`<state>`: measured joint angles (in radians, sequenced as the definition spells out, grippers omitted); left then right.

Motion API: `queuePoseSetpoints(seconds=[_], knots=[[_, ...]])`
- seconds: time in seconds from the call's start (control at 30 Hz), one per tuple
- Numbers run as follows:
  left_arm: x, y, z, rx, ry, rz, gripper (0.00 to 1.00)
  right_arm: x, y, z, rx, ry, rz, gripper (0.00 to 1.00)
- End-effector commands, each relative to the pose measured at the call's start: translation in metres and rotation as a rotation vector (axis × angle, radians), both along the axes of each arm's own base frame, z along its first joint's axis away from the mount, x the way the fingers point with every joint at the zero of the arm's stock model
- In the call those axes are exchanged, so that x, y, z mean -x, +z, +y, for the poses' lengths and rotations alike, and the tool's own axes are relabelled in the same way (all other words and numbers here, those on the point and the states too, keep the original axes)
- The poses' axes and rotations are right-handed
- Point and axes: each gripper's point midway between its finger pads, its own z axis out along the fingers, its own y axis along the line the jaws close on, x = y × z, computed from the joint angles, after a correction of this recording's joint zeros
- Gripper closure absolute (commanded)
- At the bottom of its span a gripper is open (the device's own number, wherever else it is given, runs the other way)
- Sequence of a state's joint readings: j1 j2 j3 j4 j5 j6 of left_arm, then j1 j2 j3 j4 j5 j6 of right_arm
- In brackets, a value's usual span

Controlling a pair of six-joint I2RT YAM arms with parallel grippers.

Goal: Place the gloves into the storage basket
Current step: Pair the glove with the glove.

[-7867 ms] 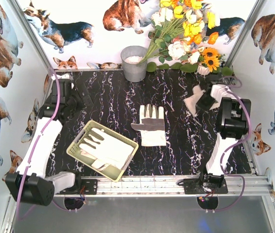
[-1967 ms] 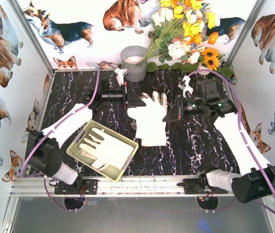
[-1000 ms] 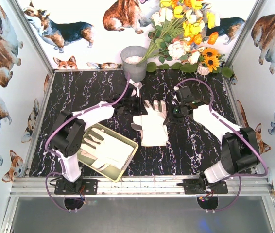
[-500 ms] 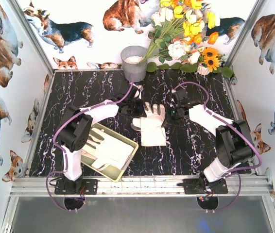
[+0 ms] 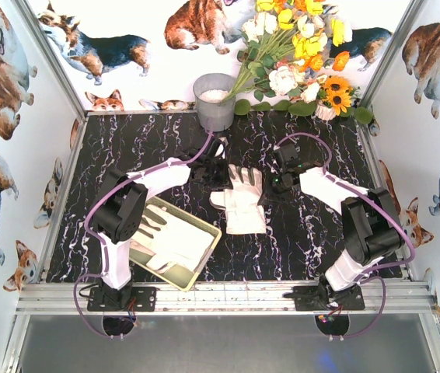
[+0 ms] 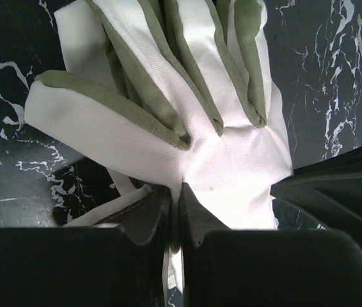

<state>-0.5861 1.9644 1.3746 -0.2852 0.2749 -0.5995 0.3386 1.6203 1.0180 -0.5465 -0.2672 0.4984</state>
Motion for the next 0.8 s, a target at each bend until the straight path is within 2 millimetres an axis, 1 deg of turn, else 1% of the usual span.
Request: queuePoseSetpoints(seconds=[0.0, 0.13, 0.27, 0.43, 0.53, 0.67, 0.7, 0.73, 0.77], knots=[[-0.010, -0.007, 0.019, -0.078, 0.073, 0.011, 1.00, 0.003, -0.011, -0.020, 0.093, -0.031, 0.019, 1.00], [-0.007, -0.018, 0.020, -0.094, 0.068, 0.039, 1.00, 0.002, -0.010, -0.021, 0.100, -0.041, 0.023, 1.00], [-0.006, -0.029, 0.019, -0.103, 0.050, 0.058, 1.00, 0.007, -0.015, -0.021, 0.097, -0.049, 0.045, 1.00], [-0.009, -0.038, 0.017, -0.113, 0.026, 0.059, 1.00, 0.013, -0.021, -0.019, 0.080, -0.060, 0.078, 1.00], [-0.009, -0.043, 0.019, -0.135, 0.021, 0.071, 1.00, 0.014, -0.025, -0.019, 0.082, -0.066, 0.091, 1.00], [-0.009, -0.042, 0.021, -0.131, 0.023, 0.070, 1.00, 0.015, -0.027, -0.017, 0.075, -0.071, 0.104, 1.00], [-0.009, -0.041, 0.022, -0.128, 0.023, 0.071, 0.97, 0.014, -0.026, -0.017, 0.071, -0.072, 0.105, 1.00], [-0.010, -0.038, 0.022, -0.125, 0.026, 0.069, 0.92, 0.015, -0.025, -0.017, 0.071, -0.073, 0.106, 0.98], [-0.012, -0.035, 0.024, -0.121, 0.032, 0.066, 0.87, 0.014, -0.023, -0.017, 0.073, -0.074, 0.101, 0.90]])
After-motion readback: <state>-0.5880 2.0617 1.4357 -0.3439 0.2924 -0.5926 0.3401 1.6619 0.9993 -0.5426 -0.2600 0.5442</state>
